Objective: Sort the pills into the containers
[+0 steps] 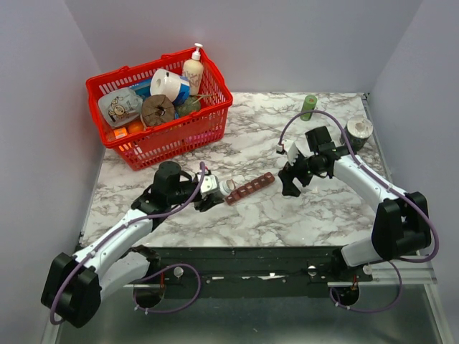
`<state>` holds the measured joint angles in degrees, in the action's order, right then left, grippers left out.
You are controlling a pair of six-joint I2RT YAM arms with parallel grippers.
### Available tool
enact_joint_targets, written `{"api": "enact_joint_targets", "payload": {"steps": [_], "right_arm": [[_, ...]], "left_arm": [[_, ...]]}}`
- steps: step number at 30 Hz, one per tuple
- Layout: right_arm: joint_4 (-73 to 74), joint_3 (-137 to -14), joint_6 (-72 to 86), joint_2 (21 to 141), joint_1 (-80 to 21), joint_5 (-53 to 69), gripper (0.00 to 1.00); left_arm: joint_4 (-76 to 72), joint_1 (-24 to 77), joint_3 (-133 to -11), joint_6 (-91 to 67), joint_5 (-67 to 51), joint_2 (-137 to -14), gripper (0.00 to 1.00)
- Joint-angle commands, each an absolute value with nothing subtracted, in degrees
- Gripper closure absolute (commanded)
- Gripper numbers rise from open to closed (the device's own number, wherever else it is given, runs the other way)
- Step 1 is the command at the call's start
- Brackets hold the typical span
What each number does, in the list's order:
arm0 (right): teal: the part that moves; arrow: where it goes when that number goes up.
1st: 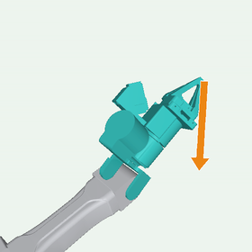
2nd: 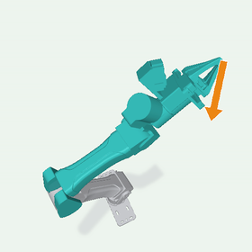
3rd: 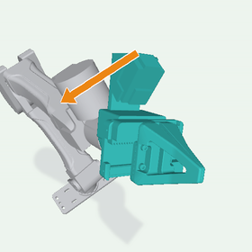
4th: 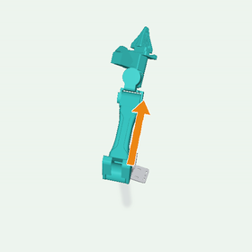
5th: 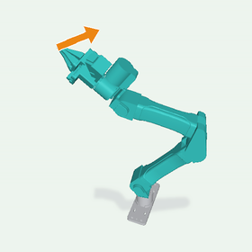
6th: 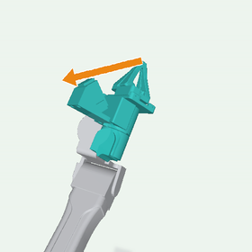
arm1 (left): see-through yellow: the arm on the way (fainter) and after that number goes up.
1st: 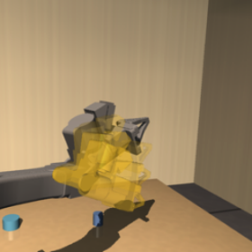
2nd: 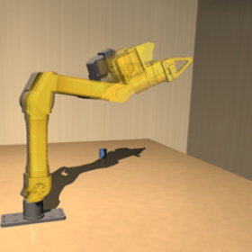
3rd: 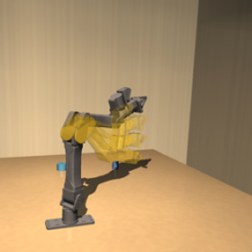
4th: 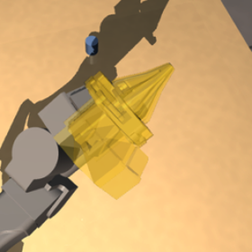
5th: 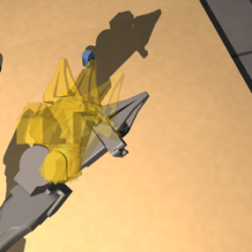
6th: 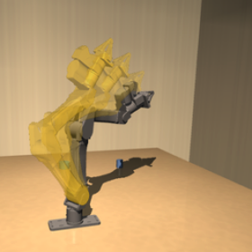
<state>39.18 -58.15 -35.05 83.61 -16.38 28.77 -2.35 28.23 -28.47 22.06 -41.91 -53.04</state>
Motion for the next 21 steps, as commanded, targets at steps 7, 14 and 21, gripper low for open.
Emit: {"api": "enact_joint_targets", "payload": {"steps": [7,14,21], "right_arm": [[41.0,-59.3,-36.3,81.1,-15.9,30.1,0.0],[40.9,-59.3,-35.9,80.2,-15.9,30.3,0.0],[40.9,-59.1,-35.8,79.4,-15.9,30.1,0.0]], "left_arm": [[3.2,31.4,-31.9,32.9,-34.1,-62.7,1.0],[9.6,33.0,-36.9,33.0,-29.9,-69.1,1.0],[14.6,34.4,-41.1,31.1,-25.8,-73.6,1.0]]}}
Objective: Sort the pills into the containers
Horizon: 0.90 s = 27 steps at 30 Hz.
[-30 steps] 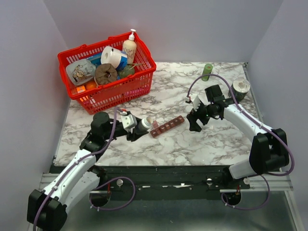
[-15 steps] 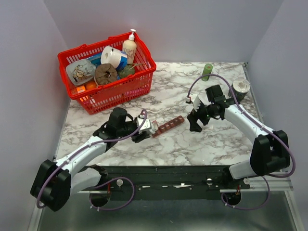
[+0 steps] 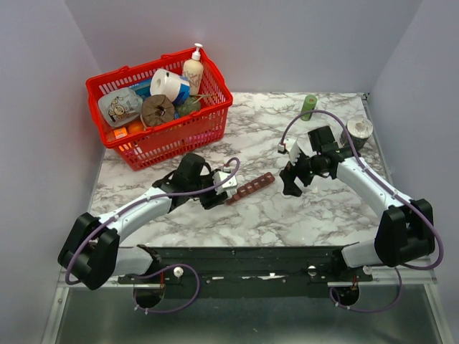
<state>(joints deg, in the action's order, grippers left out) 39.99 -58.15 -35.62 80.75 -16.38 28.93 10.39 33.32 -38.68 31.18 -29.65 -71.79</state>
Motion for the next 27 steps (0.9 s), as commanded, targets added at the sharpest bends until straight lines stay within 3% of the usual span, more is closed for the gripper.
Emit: {"api": "enact_joint_targets", "payload": {"steps": [1,27], "right_arm": [[40.9,-59.1,-35.9,79.4,-15.9,30.1,0.0],[41.0,-58.9,-35.2,78.5,-15.3,29.2,0.0]], "left_arm": [[14.9,34.8,-41.4,30.7,-25.3,-73.9,1.0],[30.8,40.5,-54.7,23.6,-13.1,-86.7,1.0]]}}
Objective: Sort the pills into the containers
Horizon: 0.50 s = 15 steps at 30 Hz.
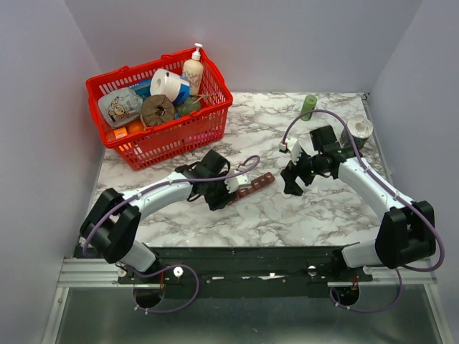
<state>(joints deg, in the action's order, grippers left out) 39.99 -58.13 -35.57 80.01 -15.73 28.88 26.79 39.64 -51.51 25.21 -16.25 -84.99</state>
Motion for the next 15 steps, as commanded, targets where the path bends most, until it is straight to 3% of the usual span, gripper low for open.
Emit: {"api": "enact_joint_targets", "payload": {"steps": [1,15], "right_arm": [[40.9,-58.8,-35.1,78.6,-15.3,29.2,0.0],[40.9,-58.6,-35.0,78.2,-14.9,29.3,0.0]], "left_arm": [[31.5,40.6,-55.4,23.3,-12.7,-87.3,1.0],[39.8,43.0,-63.5,19.9,-8.1,-93.7,1.0]]}}
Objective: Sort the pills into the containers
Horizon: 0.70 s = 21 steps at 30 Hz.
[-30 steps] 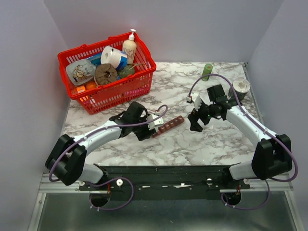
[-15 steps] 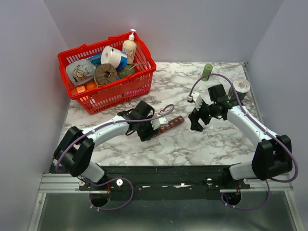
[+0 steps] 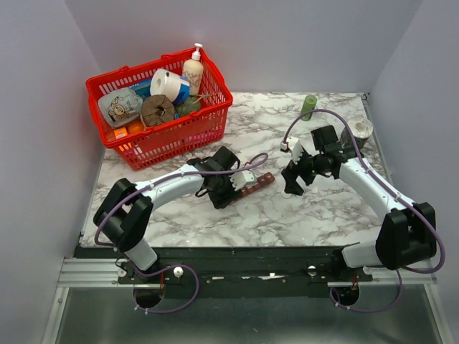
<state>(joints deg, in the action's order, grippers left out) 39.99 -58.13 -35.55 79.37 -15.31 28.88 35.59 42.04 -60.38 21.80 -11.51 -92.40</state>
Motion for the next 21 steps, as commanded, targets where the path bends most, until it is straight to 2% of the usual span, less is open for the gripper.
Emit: {"api": "enact_joint_targets", "payload": {"steps": [1,21], "right_arm": [[40.9,-58.6,-35.1,78.3,-14.9,29.3,0.0],[41.0,-58.6,-35.0,78.0,-14.8,29.4,0.0]], "left_arm": [[40.3,43.1,-64.1,19.6,-7.7,-94.0,1.0],[49.0,45.4,-72.2,16.8,-3.0,-99.8,1.0]]}}
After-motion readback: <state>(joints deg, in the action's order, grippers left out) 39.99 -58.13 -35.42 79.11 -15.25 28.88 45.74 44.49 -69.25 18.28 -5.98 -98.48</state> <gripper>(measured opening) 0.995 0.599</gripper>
